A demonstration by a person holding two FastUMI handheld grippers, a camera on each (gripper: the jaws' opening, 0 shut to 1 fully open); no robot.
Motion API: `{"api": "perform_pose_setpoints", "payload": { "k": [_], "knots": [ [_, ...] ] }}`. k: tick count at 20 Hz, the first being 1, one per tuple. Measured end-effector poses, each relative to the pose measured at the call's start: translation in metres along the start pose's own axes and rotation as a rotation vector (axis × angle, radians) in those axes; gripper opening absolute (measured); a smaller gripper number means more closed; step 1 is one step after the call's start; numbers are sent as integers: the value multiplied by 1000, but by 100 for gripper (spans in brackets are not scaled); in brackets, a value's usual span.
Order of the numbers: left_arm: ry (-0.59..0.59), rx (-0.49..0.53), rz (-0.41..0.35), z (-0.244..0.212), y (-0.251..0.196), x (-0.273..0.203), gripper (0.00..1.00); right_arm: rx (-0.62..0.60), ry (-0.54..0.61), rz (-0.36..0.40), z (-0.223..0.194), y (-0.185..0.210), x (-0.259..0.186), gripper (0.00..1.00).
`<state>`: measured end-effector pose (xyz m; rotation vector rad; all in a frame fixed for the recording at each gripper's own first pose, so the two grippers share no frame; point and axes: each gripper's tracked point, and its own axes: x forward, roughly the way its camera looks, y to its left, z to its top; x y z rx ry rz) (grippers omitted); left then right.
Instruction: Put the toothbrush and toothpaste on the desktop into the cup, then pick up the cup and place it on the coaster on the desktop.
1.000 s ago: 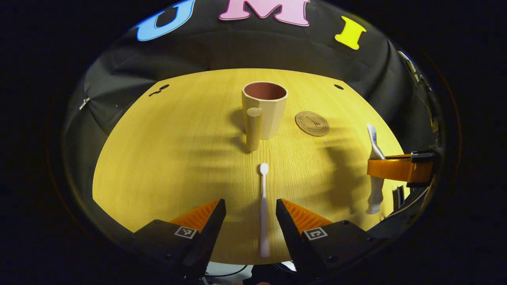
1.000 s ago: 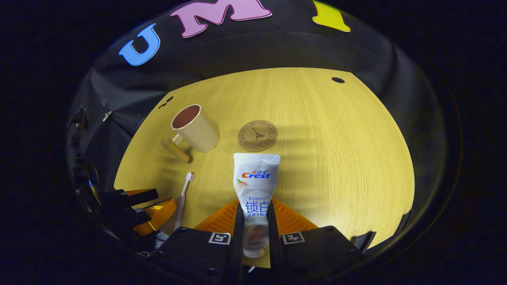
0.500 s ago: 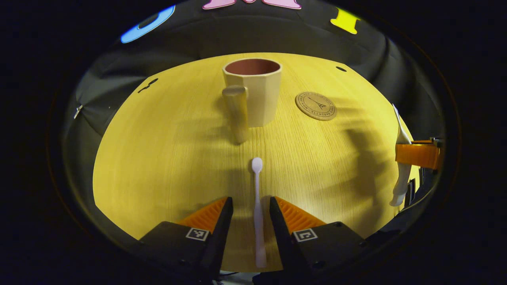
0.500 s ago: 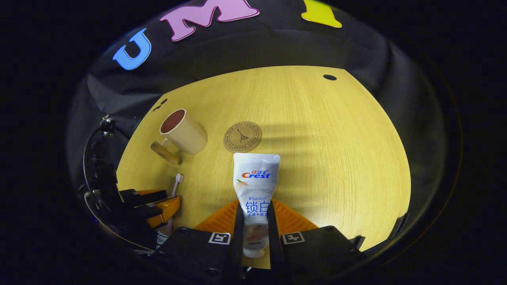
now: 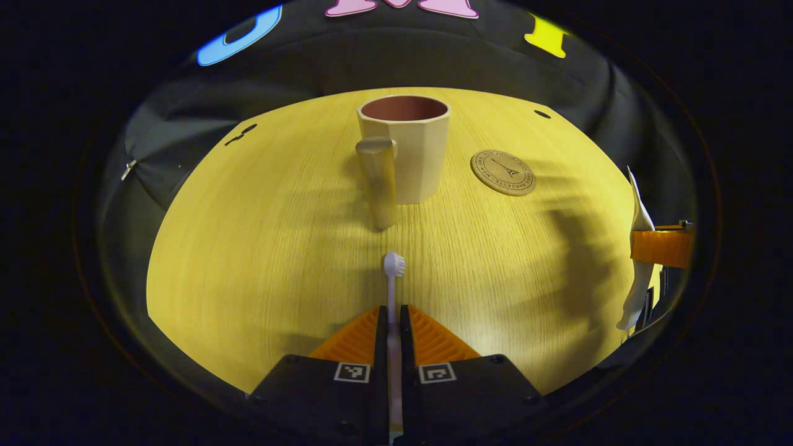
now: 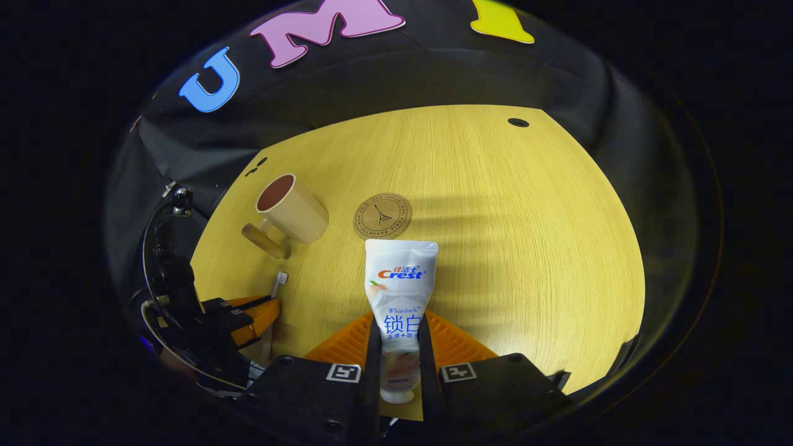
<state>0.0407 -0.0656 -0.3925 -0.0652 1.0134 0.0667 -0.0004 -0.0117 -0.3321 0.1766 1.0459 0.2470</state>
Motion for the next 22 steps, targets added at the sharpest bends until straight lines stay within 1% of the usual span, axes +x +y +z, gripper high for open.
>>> {"api": "perform_pose_setpoints", "payload": {
  "k": [2, 4, 9, 13, 18, 22],
  "knots": [
    [-16, 5, -13, 2, 1, -2, 12, 2, -23, 10, 4, 1, -3, 32],
    [-30, -21, -24, 4, 1, -4, 7, 2, -63, 38, 10, 8, -7, 32],
    [-69, -16, -74, 5, 1, -10, 6, -9, -204, 147, 42, 37, -25, 32],
    [-158, -22, -125, 21, 5, -39, 6, -39, -310, 237, 76, 65, -34, 31],
    [-274, -83, -138, 47, 20, -83, 6, -93, -437, 364, 134, 116, -38, 31],
    [-351, -86, -151, 56, 27, -117, 6, -121, -513, 438, 175, 156, -27, 31]
  ]
}}
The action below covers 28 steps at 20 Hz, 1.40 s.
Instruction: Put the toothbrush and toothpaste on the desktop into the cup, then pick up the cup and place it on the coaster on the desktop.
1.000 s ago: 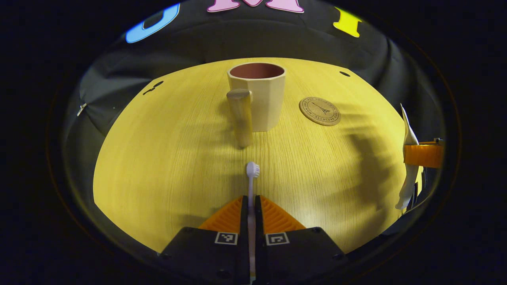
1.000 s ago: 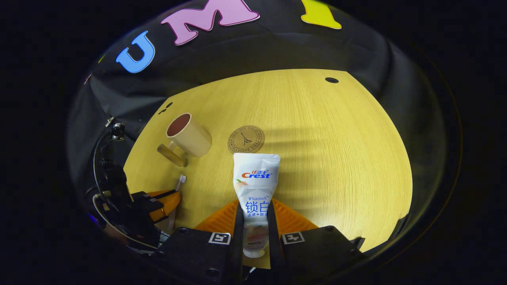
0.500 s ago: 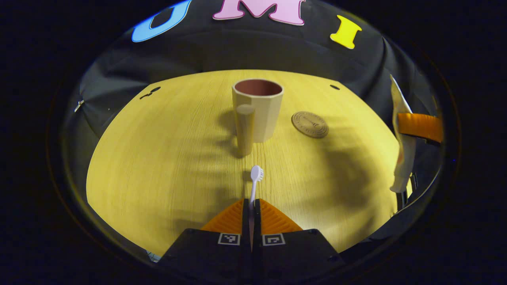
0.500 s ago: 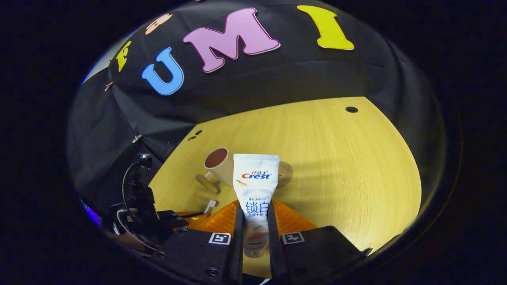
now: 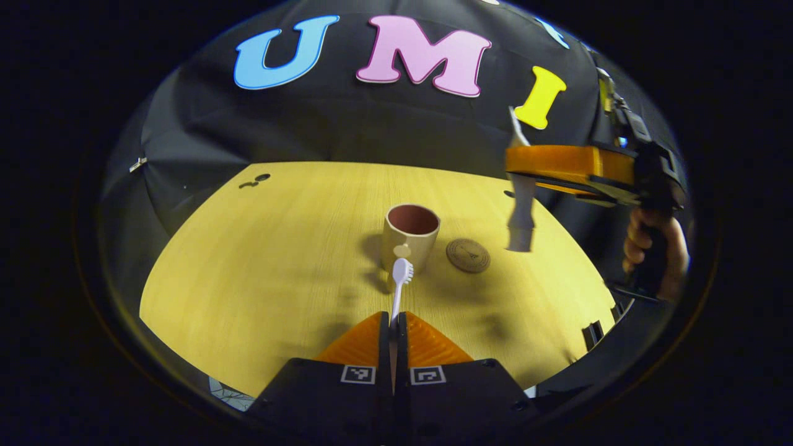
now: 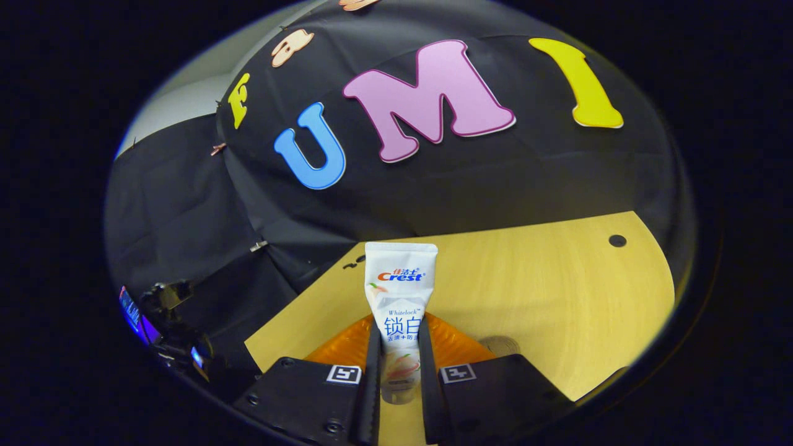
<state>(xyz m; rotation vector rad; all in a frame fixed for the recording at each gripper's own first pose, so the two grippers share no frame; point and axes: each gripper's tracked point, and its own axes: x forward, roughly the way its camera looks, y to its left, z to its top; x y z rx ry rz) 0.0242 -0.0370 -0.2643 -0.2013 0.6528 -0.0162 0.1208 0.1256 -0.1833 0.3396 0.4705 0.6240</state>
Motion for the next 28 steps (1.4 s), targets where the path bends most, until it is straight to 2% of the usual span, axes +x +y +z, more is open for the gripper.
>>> {"api": "perform_pose_setpoints", "payload": {
  "k": [5, 11, 13, 14, 15, 16, 17, 18, 28],
  "knots": [
    [-39, -19, -10, 15, 1, -28, 6, -32, -50, 54, 12, 14, 56, 31],
    [-46, -43, 9, 17, 4, -39, 6, -65, -23, 42, -14, 5, 104, 31],
    [-39, -51, 21, 12, 8, -40, 6, -103, 6, 39, -28, 3, 110, 31],
    [-37, -58, 24, 10, 10, -42, 6, -127, 19, 36, -34, 2, 112, 26],
    [-35, -65, 24, 8, 10, -42, 6, -148, 21, 31, -36, 1, 113, 31],
    [-33, -70, 25, 7, 9, -41, 6, -168, 30, 21, -40, -1, 116, 31],
    [-29, -73, 27, 6, 10, -40, 6, -183, 42, 16, -44, -2, 117, 26],
    [-25, -76, 30, 5, 12, -40, 6, -194, 52, 9, -49, -3, 117, 32],
    [-4, -89, 45, -4, 17, -34, 6, -261, 142, -16, -83, -12, 110, 45]
  ]
}}
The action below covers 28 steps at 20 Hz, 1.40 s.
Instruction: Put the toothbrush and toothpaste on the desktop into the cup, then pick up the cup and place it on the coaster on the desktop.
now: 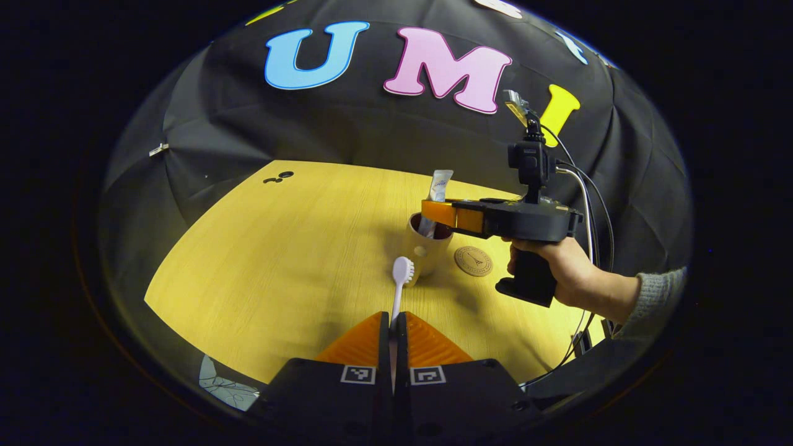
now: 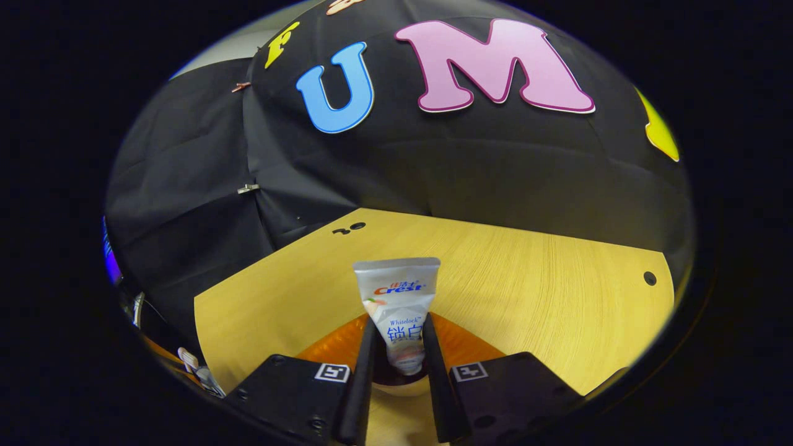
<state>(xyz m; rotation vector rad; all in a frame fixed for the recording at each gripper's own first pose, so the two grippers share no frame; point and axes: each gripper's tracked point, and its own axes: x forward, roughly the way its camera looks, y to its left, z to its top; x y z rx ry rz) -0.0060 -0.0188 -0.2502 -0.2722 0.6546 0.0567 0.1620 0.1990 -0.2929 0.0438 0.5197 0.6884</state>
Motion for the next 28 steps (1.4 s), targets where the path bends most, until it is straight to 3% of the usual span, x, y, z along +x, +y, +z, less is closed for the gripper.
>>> {"api": "perform_pose_setpoints", "payload": {
  "k": [1, 4, 7, 10, 12, 13, 17, 22, 28],
  "knots": [
    [0, -4, 0, 0, 0, 1, 6, -5, 11, 3, -4, 1, -1, 52],
    [-11, -16, -4, 4, 1, -1, 6, 8, 8, 11, -3, 3, -6, 55],
    [-46, -6, -16, 21, -3, 0, 6, 36, 1, 21, 3, 5, -16, 71],
    [-98, 9, -31, 51, -7, 11, 6, 44, -15, 19, 7, 5, -35, 74],
    [-136, 16, -44, 71, -9, 18, 6, 17, -17, 9, 8, 3, -51, 88],
    [-156, 13, -53, 81, -12, 22, 6, 7, -14, 2, 7, 1, -59, 78],
    [-243, -6, -96, 121, -24, 36, 6, 48, 11, 7, -8, 5, -90, 78],
    [-355, -105, -141, 172, -36, 60, 6, 155, 70, -10, -43, 12, -125, 78],
    [-424, -224, -131, 206, -29, 100, 6, 209, 132, -37, -76, 8, -156, 79]
  ]
}}
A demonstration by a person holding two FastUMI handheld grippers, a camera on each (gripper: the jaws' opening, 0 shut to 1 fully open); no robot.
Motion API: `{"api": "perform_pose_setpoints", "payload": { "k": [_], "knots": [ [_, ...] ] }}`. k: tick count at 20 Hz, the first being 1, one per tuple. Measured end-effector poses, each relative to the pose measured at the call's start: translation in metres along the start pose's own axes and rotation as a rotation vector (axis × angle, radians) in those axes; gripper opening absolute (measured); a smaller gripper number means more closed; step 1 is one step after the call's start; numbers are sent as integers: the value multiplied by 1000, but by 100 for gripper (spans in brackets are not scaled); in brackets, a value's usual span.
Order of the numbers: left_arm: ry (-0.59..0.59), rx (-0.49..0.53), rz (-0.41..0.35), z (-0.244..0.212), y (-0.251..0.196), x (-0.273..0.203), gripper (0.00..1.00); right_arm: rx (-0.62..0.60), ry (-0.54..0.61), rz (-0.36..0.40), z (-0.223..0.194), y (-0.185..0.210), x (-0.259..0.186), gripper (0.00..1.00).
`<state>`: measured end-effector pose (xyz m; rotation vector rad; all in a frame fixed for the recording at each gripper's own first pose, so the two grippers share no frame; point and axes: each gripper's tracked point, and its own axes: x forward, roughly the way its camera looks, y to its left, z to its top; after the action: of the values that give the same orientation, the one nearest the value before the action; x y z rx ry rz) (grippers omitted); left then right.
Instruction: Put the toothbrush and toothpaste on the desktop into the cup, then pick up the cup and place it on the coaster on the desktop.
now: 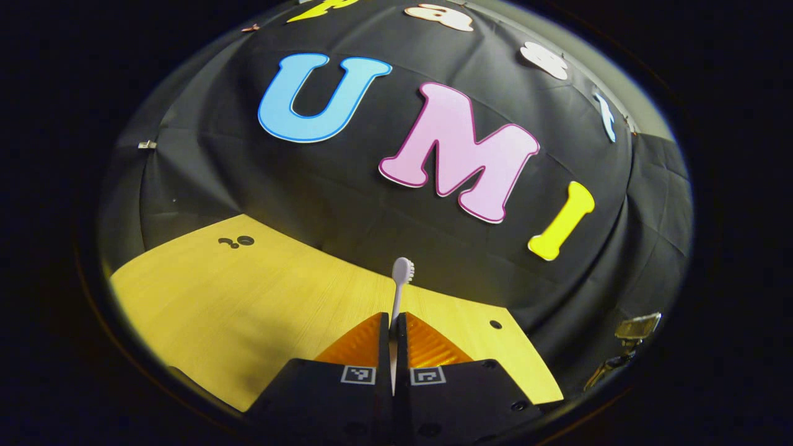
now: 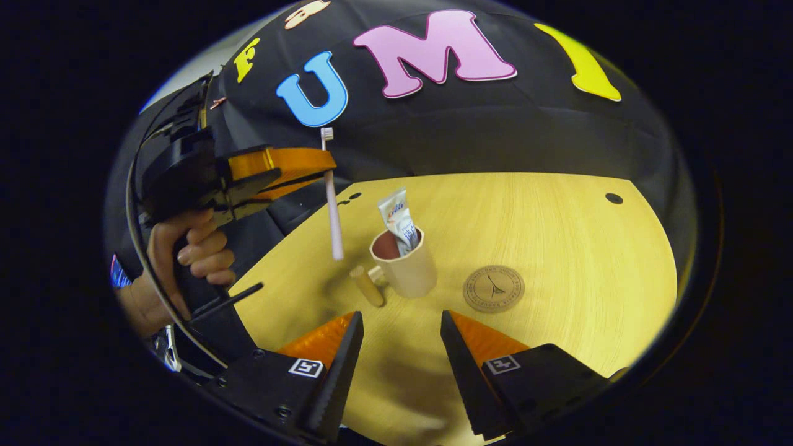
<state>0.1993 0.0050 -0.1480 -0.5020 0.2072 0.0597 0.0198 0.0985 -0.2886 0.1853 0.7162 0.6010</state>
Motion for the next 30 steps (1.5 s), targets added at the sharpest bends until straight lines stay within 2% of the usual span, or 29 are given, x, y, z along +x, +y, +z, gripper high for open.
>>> {"api": "perform_pose_setpoints", "payload": {
  "k": [7, 11, 19, 23, 28, 29, 30],
  "knots": [
    [-40, 0, 33, -20, 4, 41, 6, 22, -1, -55, 0, -29, -29, 78],
    [-8, 14, 66, -51, 9, 45, 6, 22, -3, -83, -1, -46, -43, 78],
    [-15, 79, 117, -66, 17, 47, 7, 5, -21, -122, 1, -65, -65, 78],
    [14, 113, 105, -79, 17, 44, 10, 7, -21, -134, -3, -67, -70, 78],
    [94, 104, 89, -108, 17, 33, 13, 13, -25, -140, -2, -64, -74, 78],
    [107, 104, 82, -113, 16, 29, 15, 14, -25, -139, -2, -63, -74, 79],
    [119, 106, 78, -115, 15, 23, 23, 15, -24, -137, -2, -62, -74, 79]
  ]
}}
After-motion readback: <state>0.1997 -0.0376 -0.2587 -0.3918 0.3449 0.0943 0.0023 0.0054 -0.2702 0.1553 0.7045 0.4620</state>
